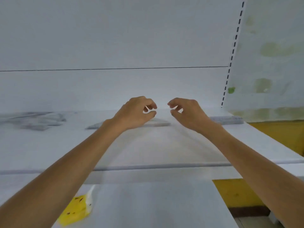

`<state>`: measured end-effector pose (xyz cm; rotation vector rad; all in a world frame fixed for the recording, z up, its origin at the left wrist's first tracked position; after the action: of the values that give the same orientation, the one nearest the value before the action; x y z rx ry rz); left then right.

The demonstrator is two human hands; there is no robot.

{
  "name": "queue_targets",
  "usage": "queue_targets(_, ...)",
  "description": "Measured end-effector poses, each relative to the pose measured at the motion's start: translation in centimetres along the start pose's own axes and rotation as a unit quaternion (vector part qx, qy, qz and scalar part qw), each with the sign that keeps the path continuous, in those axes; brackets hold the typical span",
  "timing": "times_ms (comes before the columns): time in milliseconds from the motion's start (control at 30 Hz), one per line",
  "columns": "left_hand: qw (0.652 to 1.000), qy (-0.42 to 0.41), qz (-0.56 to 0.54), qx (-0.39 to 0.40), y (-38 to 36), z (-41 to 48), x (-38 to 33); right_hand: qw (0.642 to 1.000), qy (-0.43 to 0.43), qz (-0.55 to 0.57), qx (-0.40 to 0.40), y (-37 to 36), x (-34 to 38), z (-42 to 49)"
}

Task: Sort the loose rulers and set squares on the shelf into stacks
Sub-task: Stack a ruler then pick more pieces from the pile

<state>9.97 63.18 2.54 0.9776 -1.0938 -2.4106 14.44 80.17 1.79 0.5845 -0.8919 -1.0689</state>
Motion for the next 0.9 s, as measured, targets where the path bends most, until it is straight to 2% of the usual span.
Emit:
queue_targets(200, 0.990, 0.134, -0.004, -0.039, 9.2, -10.9, 9.2, 0.992, 0.105, 0.012, 0.074, -7.5, 11.5, 4.1)
queue_targets(367, 0.977, 0.198, 0.012, -0.080, 15.1, -17.9, 15.5, 0.983, 0.138, 0.017, 0.123, -12.9, 19.4, 6.2)
queue_targets(667, 0.971, 0.219, 0.024, -0.095, 26.8, -25.3, 26.0, 0.979, 0.112, -0.023, 0.169, -20.4, 29.6, 8.4)
queue_targets(900, 0.974, 0.225, 0.036, -0.010, 29.5, -28.2, 31.6, 0.984, 0.057, -0.014, 0.166, -24.4, 34.2, 9.2)
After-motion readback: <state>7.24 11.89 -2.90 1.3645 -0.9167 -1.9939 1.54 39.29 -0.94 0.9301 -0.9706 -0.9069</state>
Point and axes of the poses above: each hand's wrist, its own z-axis towards the middle knuckle, its own y-axis out of the back of the hand, x = y × z, the point moved 3 cm from there along z, towards the middle knuckle, and after that the axes turned 9 degrees about -z, right-handed, at the moved point
